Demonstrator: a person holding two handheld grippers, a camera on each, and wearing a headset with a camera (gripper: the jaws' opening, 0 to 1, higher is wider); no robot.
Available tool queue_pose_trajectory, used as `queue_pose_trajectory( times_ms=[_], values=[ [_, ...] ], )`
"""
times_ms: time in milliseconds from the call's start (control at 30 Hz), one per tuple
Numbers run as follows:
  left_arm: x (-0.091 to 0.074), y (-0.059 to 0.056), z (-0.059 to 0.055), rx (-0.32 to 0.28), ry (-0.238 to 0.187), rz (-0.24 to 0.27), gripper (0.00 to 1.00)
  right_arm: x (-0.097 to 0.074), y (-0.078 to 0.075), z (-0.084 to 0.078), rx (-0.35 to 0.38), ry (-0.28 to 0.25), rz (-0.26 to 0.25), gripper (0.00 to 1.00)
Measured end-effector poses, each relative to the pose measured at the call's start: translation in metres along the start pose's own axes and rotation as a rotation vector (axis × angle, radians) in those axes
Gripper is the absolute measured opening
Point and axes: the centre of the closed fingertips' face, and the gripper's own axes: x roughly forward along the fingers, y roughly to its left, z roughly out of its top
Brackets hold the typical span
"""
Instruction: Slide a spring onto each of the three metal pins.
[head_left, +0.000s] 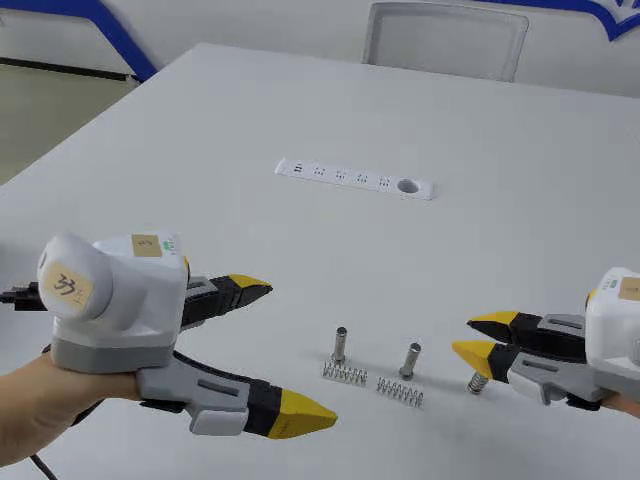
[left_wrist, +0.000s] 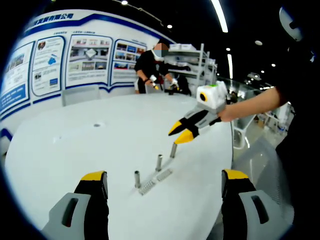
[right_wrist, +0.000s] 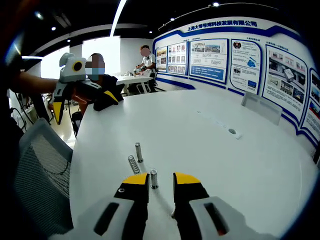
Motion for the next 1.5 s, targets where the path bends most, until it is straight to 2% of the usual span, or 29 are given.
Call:
queue_pose_trajectory(
  times_ms=[100, 267, 433, 600, 700, 900, 1233, 1333, 1500],
  values=[
    [-0.002, 0.002, -0.001, 0.001, 0.0, 0.008, 0.96, 0.006, 0.012, -0.01, -0.048, 0.047, 0.03, 0.2],
    [-0.005, 0.003, -0.011, -0.002, 0.026, 0.014, 0.96, 0.016, 0.027, -0.024, -0.059, 0.085, 0.069, 0.2],
    [-0.007, 0.003, -0.016, -0.011, 0.037, 0.016, 0.96, 0.026, 0.031, -0.042, -0.058, 0.137, 0.088, 0.2],
    [-0.008, 0.005, -0.019, -0.017, 0.044, 0.021, 0.95, 0.033, 0.032, -0.048, -0.028, 0.154, 0.085, 0.2],
    [-0.008, 0.007, -0.019, -0.021, 0.045, 0.026, 0.95, 0.039, 0.033, -0.051, -0.045, 0.159, 0.09, 0.2],
    [-0.006, 0.008, -0.021, -0.025, 0.052, 0.025, 0.95, 0.05, 0.035, -0.065, -0.089, 0.218, 0.1, 0.2],
    [-0.011, 0.012, -0.024, -0.031, 0.066, 0.033, 0.95, 0.06, 0.032, -0.074, -0.092, 0.238, 0.111, 0.19],
    [-0.013, 0.014, -0.021, -0.044, 0.05, 0.039, 0.95, 0.06, 0.032, -0.074, -0.052, 0.231, 0.118, 0.17],
    [-0.012, 0.013, -0.024, -0.038, 0.07, 0.04, 0.94, 0.06, 0.033, -0.073, -0.031, 0.216, 0.134, 0.16]
  ],
)
